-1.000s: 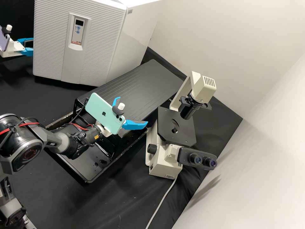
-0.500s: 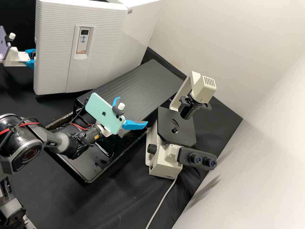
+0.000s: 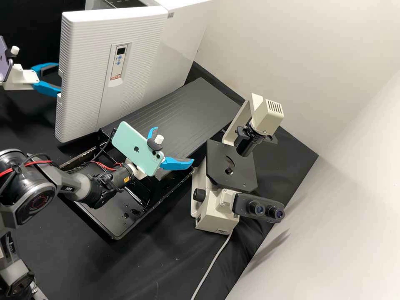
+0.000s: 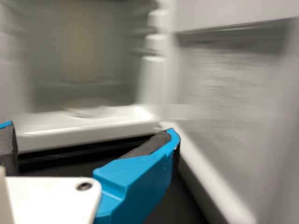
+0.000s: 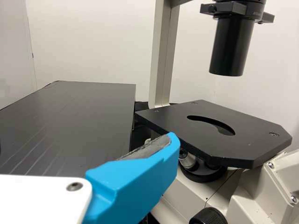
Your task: Open the incubator door
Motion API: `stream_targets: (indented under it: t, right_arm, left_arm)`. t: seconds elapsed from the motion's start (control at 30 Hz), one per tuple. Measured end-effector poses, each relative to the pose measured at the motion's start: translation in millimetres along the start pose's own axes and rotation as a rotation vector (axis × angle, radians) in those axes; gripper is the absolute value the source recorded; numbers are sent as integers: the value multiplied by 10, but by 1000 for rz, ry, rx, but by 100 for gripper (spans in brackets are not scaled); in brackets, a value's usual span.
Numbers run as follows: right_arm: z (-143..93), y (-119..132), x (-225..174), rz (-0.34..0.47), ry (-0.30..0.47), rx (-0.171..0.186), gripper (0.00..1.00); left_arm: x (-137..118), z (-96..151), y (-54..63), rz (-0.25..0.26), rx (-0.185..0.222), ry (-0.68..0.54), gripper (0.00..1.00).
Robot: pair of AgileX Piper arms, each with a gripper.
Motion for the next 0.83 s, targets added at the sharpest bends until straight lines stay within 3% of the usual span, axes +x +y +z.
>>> stream_targets:
  t: [0.13,0.2,0.3,0.83]
  right_arm:
    - [0,0,0,0,0,0,100]
    - [0,0,0,0,0,0,100]
    - [0,0,0,0,0,0,100]
    - [0,0,0,0,0,0,100]
  left_arm:
    - [-8,-120,38,54,60,198,100]
    - [-35,-155,30,66,74,316,100]
    - [-52,-159,19,70,78,396,100]
    - [-49,72,-84,30,89,317,100]
